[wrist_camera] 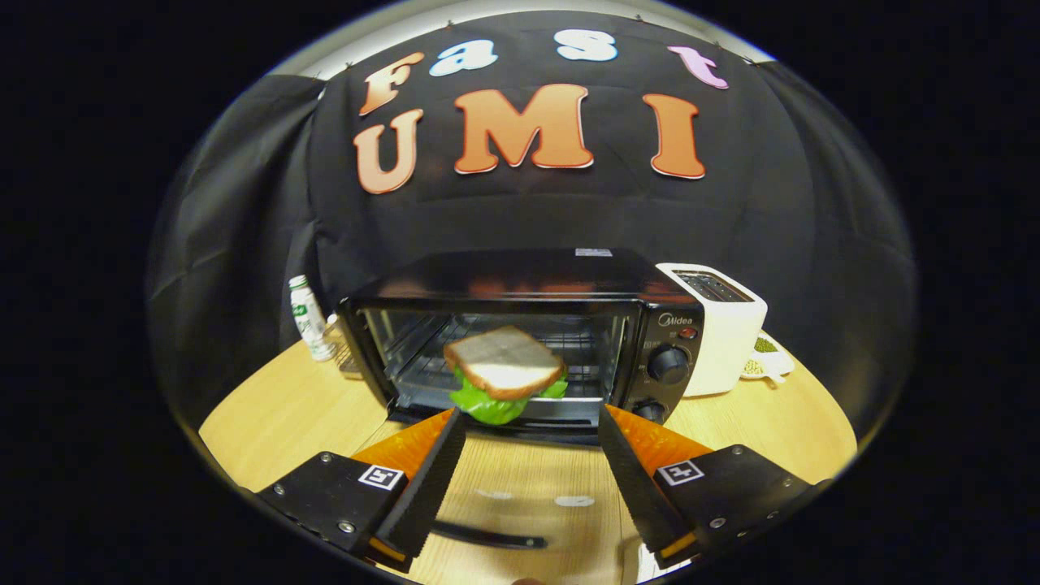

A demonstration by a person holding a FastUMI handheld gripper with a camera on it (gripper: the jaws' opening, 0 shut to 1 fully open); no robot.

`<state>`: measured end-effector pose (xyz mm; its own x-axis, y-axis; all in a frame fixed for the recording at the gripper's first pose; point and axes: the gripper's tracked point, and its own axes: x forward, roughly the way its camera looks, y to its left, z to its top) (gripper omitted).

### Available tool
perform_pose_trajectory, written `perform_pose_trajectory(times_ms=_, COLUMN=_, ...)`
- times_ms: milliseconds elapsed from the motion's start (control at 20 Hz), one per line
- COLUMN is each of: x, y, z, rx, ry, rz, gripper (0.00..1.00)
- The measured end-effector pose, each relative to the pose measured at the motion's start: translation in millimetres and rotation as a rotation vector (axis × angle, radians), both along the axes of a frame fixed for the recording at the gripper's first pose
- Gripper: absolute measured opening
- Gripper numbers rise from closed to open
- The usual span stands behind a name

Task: Open the toaster oven, put the food inside, and close the toaster oven door.

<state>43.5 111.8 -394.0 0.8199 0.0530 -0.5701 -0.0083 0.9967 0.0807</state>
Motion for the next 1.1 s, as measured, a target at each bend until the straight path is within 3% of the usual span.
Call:
perform_pose_trajectory(times_ms=200, x=-53.5, y=12.2, z=-19.7, rx=0.055, ry=0.124, rz=0.034, gripper=0.98)
perform_pose_trajectory(times_ms=550, x=-111.3, y=18.5, z=-62.2, rx=0.017, ry=0.263, rz=0.089, gripper=0.98)
perform_pose_trajectory(times_ms=850, x=-117.1, y=21.7, z=-96.1, rx=0.029, ry=0.364, rz=0.091, gripper=0.98)
perform_pose_trajectory(times_ms=1000, x=-106.6, y=39.0, z=-94.0, rx=0.085, ry=0.334, rz=0.129, gripper=0.98)
perform_pose_trajectory(times_ms=1100, x=-107.6, y=38.1, z=-95.7, rx=0.032, ry=0.344, rz=0.143, gripper=0.99)
